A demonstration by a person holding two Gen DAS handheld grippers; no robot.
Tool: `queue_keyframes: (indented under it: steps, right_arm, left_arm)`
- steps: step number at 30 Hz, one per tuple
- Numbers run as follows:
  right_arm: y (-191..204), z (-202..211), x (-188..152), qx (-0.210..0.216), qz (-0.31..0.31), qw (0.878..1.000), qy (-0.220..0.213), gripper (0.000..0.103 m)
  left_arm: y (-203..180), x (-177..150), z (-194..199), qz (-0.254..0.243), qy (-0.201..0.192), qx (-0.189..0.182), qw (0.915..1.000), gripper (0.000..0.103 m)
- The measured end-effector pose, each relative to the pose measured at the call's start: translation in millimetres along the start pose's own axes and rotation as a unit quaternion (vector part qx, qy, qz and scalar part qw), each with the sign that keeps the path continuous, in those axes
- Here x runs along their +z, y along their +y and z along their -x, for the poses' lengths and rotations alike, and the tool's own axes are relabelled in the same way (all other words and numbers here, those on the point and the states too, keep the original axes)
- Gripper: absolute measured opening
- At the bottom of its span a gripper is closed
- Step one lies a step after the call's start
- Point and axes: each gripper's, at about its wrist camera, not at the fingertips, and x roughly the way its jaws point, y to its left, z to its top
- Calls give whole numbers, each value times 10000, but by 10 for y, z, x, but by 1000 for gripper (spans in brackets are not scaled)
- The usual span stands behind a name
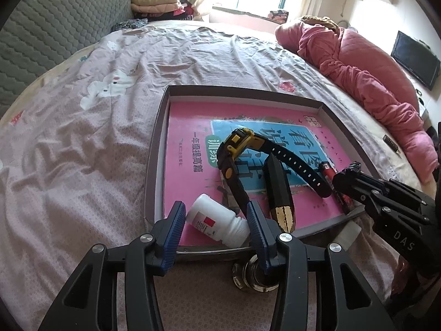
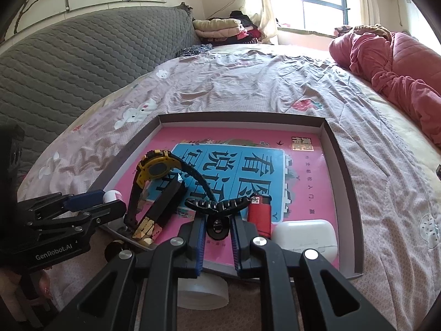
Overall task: Organize rigid objects
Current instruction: 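Lower the white pill bottle into the box and open the left gripper, then lower the black clip into the box and open the right gripper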
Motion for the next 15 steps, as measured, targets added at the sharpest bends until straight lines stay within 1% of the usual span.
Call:
queue_keyframes:
  steps: [6, 10, 15]
  right_arm:
    - [30, 0, 1, 26, 84, 9999, 65, 17]
    - [58, -63, 15, -12, 144, 9996, 239, 17]
    - [174, -112, 17, 211, 404, 9980, 429, 17]
  left_arm:
    - [17, 4, -1, 5, -9, -58, 10000, 48]
    - [15, -1, 5, 13, -5, -122, 9999, 48]
    - [4, 2, 11, 16, -5, -159, 9999, 48]
